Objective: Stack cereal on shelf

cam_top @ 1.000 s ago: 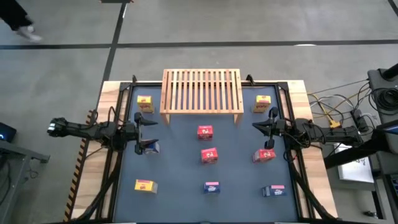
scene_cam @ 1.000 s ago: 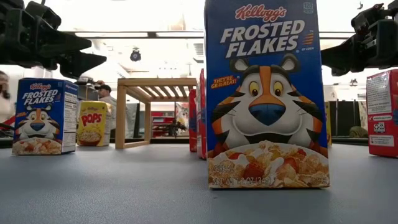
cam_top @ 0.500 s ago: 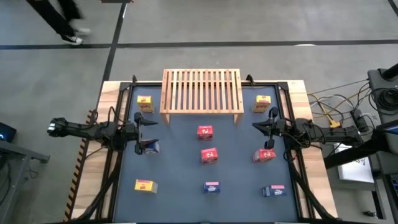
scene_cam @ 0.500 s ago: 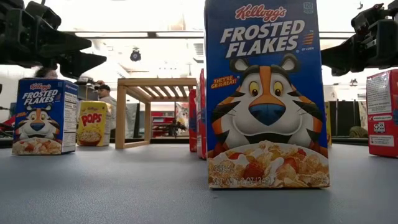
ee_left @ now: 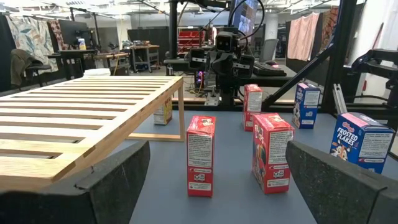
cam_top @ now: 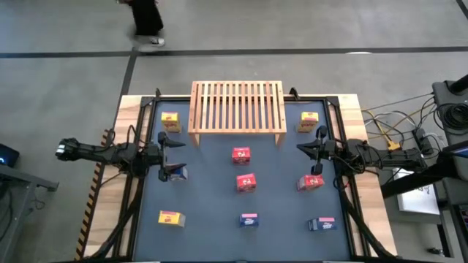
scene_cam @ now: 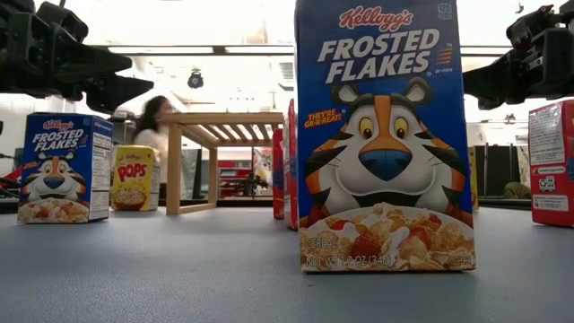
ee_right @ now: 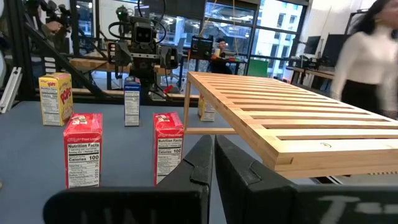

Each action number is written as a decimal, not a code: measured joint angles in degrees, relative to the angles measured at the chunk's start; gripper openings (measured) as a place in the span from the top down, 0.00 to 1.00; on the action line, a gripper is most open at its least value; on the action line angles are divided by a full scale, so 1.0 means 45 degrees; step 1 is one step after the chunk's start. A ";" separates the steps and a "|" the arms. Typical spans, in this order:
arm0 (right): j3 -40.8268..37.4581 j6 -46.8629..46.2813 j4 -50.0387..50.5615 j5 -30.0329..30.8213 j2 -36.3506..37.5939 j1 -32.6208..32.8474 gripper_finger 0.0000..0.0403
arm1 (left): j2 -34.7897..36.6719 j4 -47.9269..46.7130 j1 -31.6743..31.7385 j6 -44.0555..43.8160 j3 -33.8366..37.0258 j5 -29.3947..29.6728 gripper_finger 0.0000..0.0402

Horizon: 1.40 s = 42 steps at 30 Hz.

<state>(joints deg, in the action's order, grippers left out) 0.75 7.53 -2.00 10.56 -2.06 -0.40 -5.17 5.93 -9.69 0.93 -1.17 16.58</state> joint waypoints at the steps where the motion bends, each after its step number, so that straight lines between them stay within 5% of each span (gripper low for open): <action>1: 0.0000 0.0000 -0.0004 -0.0004 0.0000 0.0000 0.98 | 0.0001 -0.0004 0.0000 0.0005 0.0000 0.0000 0.11; 38: 0.0000 0.0024 -0.0006 -0.0004 0.0004 0.0000 0.98 | 0.0001 -0.0002 0.0000 0.0003 0.0000 -0.0003 0.11; 42: -0.0005 0.4134 -0.0573 0.0295 0.0003 0.0000 0.98 | -0.0004 -0.0002 -0.0002 0.0002 0.0000 0.0000 0.11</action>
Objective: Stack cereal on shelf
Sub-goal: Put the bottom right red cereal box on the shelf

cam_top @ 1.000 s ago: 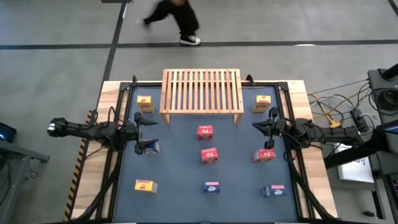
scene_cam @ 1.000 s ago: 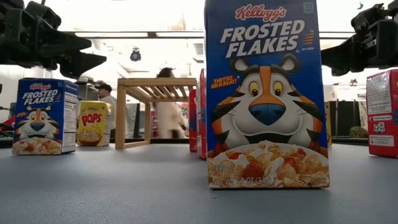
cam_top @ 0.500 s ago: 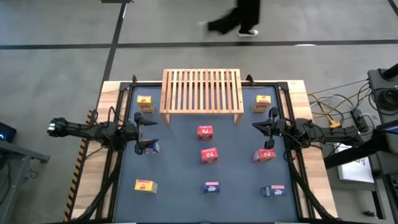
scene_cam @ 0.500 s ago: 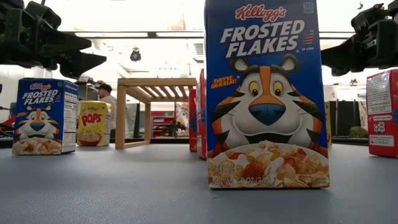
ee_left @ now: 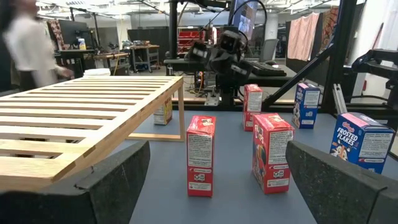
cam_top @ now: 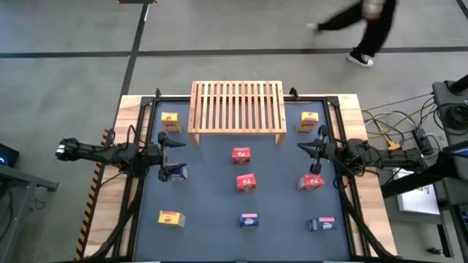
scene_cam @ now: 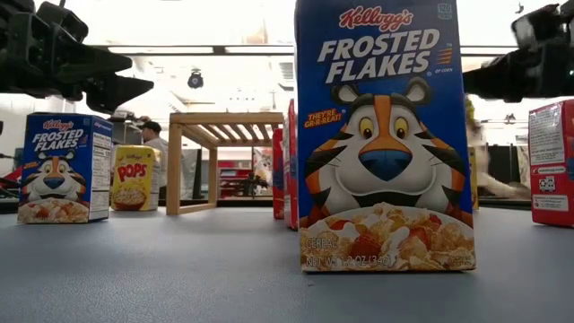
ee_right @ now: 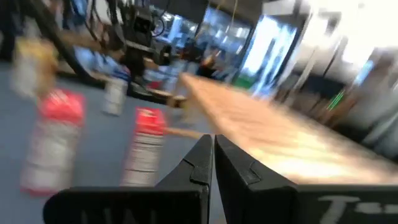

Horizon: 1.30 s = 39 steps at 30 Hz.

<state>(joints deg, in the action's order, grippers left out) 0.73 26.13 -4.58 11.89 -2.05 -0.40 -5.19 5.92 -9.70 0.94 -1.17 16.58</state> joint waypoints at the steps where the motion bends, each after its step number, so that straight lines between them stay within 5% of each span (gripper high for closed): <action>1: 0.0003 0.1572 -0.0150 0.0036 0.0024 0.0000 0.98 | 0.0004 -0.0002 0.0002 0.0002 0.0000 0.0000 0.11; 7: 0.0000 0.6671 -0.0843 0.0092 0.0016 0.0000 0.98 | 0.0002 0.0001 0.0002 0.0000 0.0000 -0.0004 0.11; 20: 0.0000 0.6836 -0.1628 0.0075 0.0012 0.0000 0.98 | 0.0000 -0.0002 0.0002 -0.0002 0.0000 -0.0002 0.11; 23: 0.0000 0.5210 -0.3453 0.0416 0.0017 0.0000 0.98 | 0.0004 -0.0002 0.0002 0.0002 0.0000 0.0000 0.11; 29: 0.0447 -0.2736 -0.6248 0.3275 0.0036 0.0000 0.98 | 0.0000 -0.0002 -0.0001 0.0003 0.0000 0.0000 0.11; 34: 0.1714 -0.5749 -0.3714 0.4655 0.0012 0.0000 0.98 | 0.0002 0.0000 0.0000 0.0001 0.0000 -0.0001 0.11; 39: 0.3720 -0.6022 0.0370 0.2899 -0.0247 0.0000 0.98 | 0.0002 0.0002 0.0002 0.0003 0.0000 -0.0002 0.11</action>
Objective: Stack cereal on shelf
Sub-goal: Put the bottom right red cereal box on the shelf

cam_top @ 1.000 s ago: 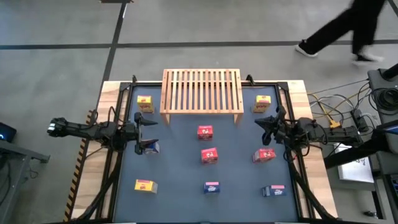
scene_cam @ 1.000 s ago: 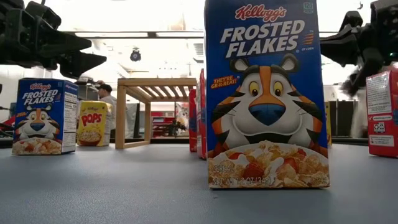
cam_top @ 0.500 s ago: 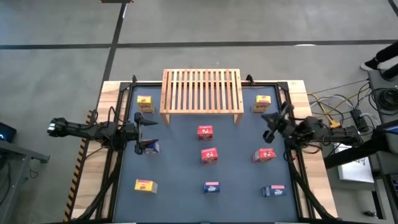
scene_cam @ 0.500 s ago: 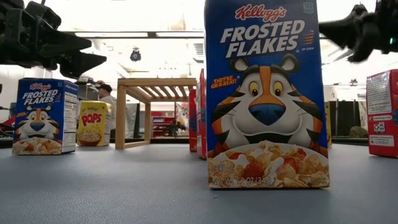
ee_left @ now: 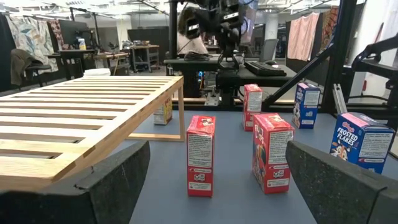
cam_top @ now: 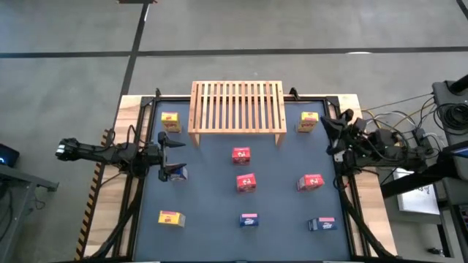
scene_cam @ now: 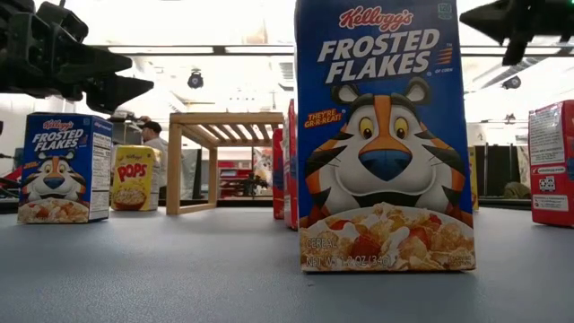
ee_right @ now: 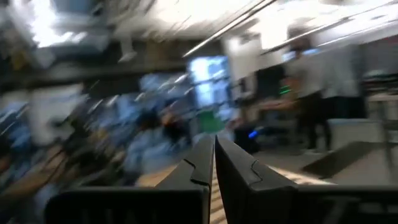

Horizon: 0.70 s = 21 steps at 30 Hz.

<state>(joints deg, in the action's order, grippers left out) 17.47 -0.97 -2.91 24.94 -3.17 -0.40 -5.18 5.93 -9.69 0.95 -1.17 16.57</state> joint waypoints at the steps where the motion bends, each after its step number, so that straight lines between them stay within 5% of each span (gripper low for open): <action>1: 0.0397 -0.0016 0.0624 -0.0745 -0.0112 0.0005 0.98 | 0.0000 -0.0004 0.0000 0.0000 0.0000 0.0001 0.11; 4: 0.1659 -0.0607 0.1632 -0.2189 -0.0564 0.0005 0.98 | 0.0003 -0.0002 -0.0002 0.0000 0.0000 0.0002 0.11; 15: 0.5924 -0.2608 0.8936 -0.2326 -0.3215 0.0005 0.92 | 0.0000 -0.0001 0.0000 -0.0003 0.0000 0.0000 0.11; 21: 0.6076 -0.2530 0.9208 -0.2619 -0.3445 0.0005 0.84 | 0.0001 0.0001 -0.0005 -0.0002 0.0000 -0.0001 0.11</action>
<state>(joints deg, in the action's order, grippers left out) 44.81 -12.35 38.52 13.15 -18.67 -0.38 -5.18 5.93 -9.72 0.94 -1.17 16.57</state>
